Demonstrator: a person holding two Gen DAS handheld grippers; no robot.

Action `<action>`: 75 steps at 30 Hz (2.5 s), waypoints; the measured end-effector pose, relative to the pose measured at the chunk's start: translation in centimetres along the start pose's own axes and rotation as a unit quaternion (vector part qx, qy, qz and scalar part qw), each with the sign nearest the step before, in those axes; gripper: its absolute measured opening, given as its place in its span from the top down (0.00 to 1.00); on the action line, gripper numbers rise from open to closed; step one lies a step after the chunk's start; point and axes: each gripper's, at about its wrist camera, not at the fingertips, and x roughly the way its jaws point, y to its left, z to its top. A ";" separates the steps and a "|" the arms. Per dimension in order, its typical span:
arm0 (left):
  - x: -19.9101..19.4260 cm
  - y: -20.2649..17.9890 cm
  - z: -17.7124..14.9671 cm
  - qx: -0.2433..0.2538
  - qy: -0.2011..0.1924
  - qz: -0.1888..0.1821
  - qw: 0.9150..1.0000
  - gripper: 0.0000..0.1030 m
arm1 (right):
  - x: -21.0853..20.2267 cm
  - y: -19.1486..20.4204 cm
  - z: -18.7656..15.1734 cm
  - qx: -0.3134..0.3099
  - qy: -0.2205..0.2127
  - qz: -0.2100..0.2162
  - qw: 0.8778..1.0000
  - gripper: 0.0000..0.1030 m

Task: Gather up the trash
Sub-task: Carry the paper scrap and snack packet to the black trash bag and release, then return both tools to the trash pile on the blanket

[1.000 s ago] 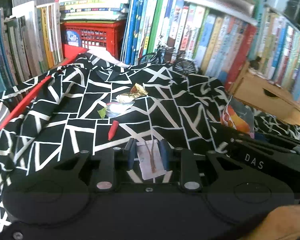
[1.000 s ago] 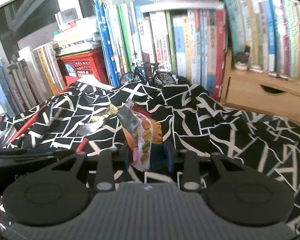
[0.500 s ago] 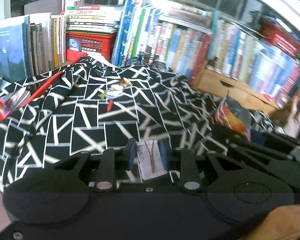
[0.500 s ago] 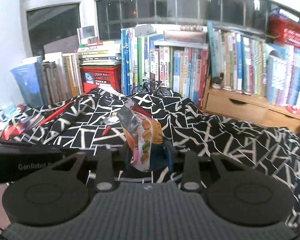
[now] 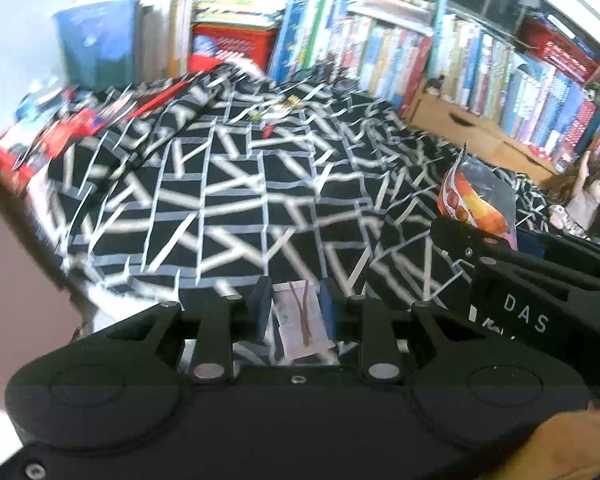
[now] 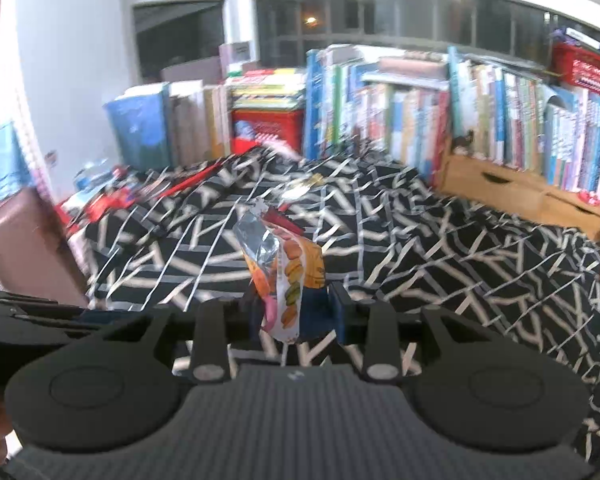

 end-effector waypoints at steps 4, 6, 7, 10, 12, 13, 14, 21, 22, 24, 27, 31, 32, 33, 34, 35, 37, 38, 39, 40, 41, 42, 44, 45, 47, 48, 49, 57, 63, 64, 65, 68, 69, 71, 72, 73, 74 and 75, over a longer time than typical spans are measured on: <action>-0.7 1.1 -3.6 -0.014 0.013 0.028 0.999 0.76 | -0.9 1.7 -2.9 -0.021 0.018 0.030 0.999 0.62; -1.0 2.3 -5.4 -0.033 0.024 0.037 0.998 0.76 | -0.9 2.6 -4.4 -0.027 0.035 0.041 0.998 0.62; -1.1 2.9 -6.4 -0.041 0.031 0.042 0.998 0.76 | -0.9 3.2 -5.2 -0.030 0.042 0.046 0.998 0.62; -1.2 4.8 -8.7 -0.052 0.045 0.057 0.996 0.76 | -0.8 4.8 -7.0 -0.036 0.060 0.062 0.996 0.62; -1.0 6.2 -10.3 -0.058 0.054 0.067 0.995 0.76 | -0.6 6.0 -8.3 -0.046 0.070 0.070 0.994 0.62; -0.8 6.8 -10.9 -0.062 0.058 0.070 0.994 0.76 | -0.4 6.7 -8.9 -0.050 0.075 0.072 0.993 0.62; -0.6 7.5 -11.6 -0.068 0.065 0.075 0.993 0.76 | -0.3 7.2 -9.5 -0.050 0.081 0.073 0.993 0.62; 0.2 12.9 -16.0 -0.118 0.093 0.096 0.984 0.76 | 1.6 10.9 -13.6 -0.059 0.130 0.095 0.985 0.62; 0.6 13.6 -16.5 -0.127 0.098 0.095 0.982 0.76 | 1.9 11.3 -14.0 -0.062 0.134 0.097 0.984 0.62; 1.3 14.9 -17.8 -0.135 0.106 0.098 0.980 0.76 | 2.8 12.1 -14.9 -0.067 0.144 0.101 0.982 0.62; 2.9 16.7 -19.4 -0.144 0.111 0.100 0.978 0.76 | 4.6 13.2 -16.5 -0.070 0.160 0.103 0.979 0.62; 6.1 18.9 -21.7 -0.155 0.118 0.100 0.976 0.76 | 7.4 14.6 -19.0 -0.074 0.178 0.107 0.975 0.62; 7.0 19.4 -22.2 -0.156 0.119 0.100 0.975 0.76 | 8.1 14.9 -19.7 -0.073 0.183 0.108 0.975 0.62; 7.8 19.9 -22.7 -0.158 0.121 0.100 0.975 0.76 | 8.8 15.2 -20.3 -0.073 0.189 0.108 0.973 0.62; 8.4 20.3 -23.1 -0.161 0.122 0.100 0.974 0.76 | 9.7 15.6 -21.1 -0.074 0.194 0.110 0.972 0.62; 9.1 20.8 -23.6 -0.163 0.123 0.100 0.974 0.76 | 10.3 15.8 -21.7 -0.075 0.198 0.111 0.971 0.62; 10.5 21.7 -24.3 -0.165 0.124 0.100 0.973 0.76 | 11.6 16.4 -22.9 -0.077 0.205 0.113 0.969 0.61; 11.2 22.2 -24.6 -0.163 0.123 0.100 0.974 0.76 | 12.3 16.6 -23.4 -0.078 0.207 0.115 0.968 0.61; 11.7 22.6 -25.0 -0.161 0.123 0.101 0.974 0.76 | 12.9 16.9 -23.8 -0.079 0.210 0.116 0.968 0.61; 12.2 23.0 -25.2 -0.161 0.123 0.101 0.974 0.76 | 13.6 17.1 -24.3 -0.080 0.211 0.117 0.967 0.61; 12.8 23.3 -25.4 -0.162 0.124 0.100 0.974 0.76 | 14.2 17.3 -24.7 -0.081 0.213 0.119 0.966 0.60; 13.4 23.7 -25.6 -0.164 0.125 0.098 0.974 0.76 | 14.8 17.4 -25.0 -0.082 0.214 0.120 0.966 0.58; 14.4 24.3 -25.8 -0.166 0.128 0.090 0.974 0.70 | 15.9 17.5 -25.5 -0.083 0.217 0.122 0.965 0.44; 14.8 24.6 -26.0 -0.167 0.128 0.089 0.973 0.64 | 16.2 17.5 -25.7 -0.081 0.219 0.124 0.964 0.41; 15.2 25.0 -26.0 -0.169 0.136 0.091 0.972 0.47 | 16.7 17.8 -26.0 -0.082 0.219 0.121 0.965 0.38; 15.2 25.1 -25.9 -0.168 0.139 0.090 0.972 0.46 | 16.7 17.9 -26.0 -0.085 0.214 0.118 0.966 0.35; 15.0 25.1 -25.6 -0.166 0.140 0.091 0.972 0.45 | 16.6 18.0 -25.9 -0.088 0.211 0.116 0.966 0.34; 12.2 25.3 -23.0 -0.166 0.125 0.116 0.971 0.24 | 15.0 18.2 -23.0 -0.092 0.205 0.115 0.968 0.29; 9.5 24.2 -20.3 -0.164 0.117 0.105 0.974 0.21 | 12.9 18.3 -20.4 -0.094 0.203 0.113 0.968 0.28; 9.0 23.9 -19.8 -0.160 0.114 0.103 0.975 0.21 | 12.5 18.2 -20.0 -0.094 0.202 0.113 0.968 0.28; 8.5 23.6 -19.3 -0.156 0.112 0.100 0.976 0.20 | 12.2 18.2 -19.6 -0.094 0.201 0.113 0.969 0.28; 7.5 22.6 -18.1 -0.145 0.108 0.095 0.979 0.20 | 11.3 18.1 -18.3 -0.092 0.198 0.110 0.970 0.27; 7.2 22.3 -17.7 -0.141 0.107 0.093 0.980 0.20 | 10.9 18.0 -17.9 -0.091 0.198 0.109 0.970 0.27; 6.4 21.7 -16.9 -0.135 0.106 0.090 0.981 0.19 | 10.4 17.8 -17.3 -0.087 0.196 0.104 0.971 0.27; 6.0 21.4 -16.5 -0.132 0.105 0.089 0.982 0.19 | 10.1 17.6 -17.0 -0.084 0.195 0.101 0.972 0.27; 5.6 21.1 -16.1 -0.129 0.105 0.089 0.982 0.19 | 9.7 17.4 -16.6 -0.081 0.192 0.099 0.973 0.27; 5.3 20.9 -15.8 -0.126 0.104 0.087 0.983 0.19 | 9.4 17.2 -16.2 -0.077 0.190 0.095 0.974 0.27; 4.8 20.5 -15.2 -0.122 0.102 0.085 0.984 0.19 | 8.9 17.0 -15.8 -0.073 0.188 0.092 0.975 0.27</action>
